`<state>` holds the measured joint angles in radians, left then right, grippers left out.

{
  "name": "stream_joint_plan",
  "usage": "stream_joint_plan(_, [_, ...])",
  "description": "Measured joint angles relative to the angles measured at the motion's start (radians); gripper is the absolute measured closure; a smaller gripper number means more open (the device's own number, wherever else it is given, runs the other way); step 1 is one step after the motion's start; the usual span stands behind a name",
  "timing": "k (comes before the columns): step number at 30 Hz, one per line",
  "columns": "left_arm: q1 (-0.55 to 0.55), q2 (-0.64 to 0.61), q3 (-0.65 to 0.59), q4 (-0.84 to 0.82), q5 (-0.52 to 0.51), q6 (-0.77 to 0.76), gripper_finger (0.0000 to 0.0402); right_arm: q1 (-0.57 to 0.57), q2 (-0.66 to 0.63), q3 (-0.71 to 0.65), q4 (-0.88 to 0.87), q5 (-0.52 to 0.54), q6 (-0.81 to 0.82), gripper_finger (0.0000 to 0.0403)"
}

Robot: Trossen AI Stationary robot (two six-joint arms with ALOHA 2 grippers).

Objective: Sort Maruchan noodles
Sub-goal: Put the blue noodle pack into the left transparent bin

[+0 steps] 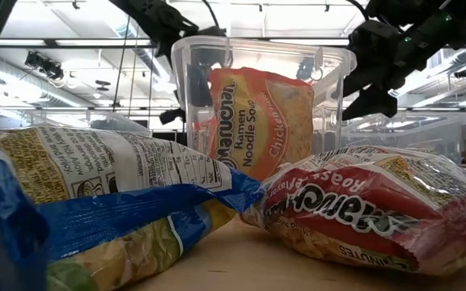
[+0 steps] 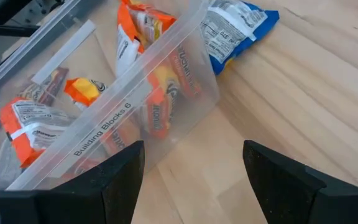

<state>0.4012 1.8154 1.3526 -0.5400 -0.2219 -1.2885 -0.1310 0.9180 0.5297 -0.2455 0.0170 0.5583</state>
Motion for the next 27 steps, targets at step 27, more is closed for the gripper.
stream_joint_plan(27, [-0.024,-0.002,-0.384,0.275,0.111,-0.321,0.0243,0.027,0.000,0.000,0.003,-0.016,-0.011,0.0126])
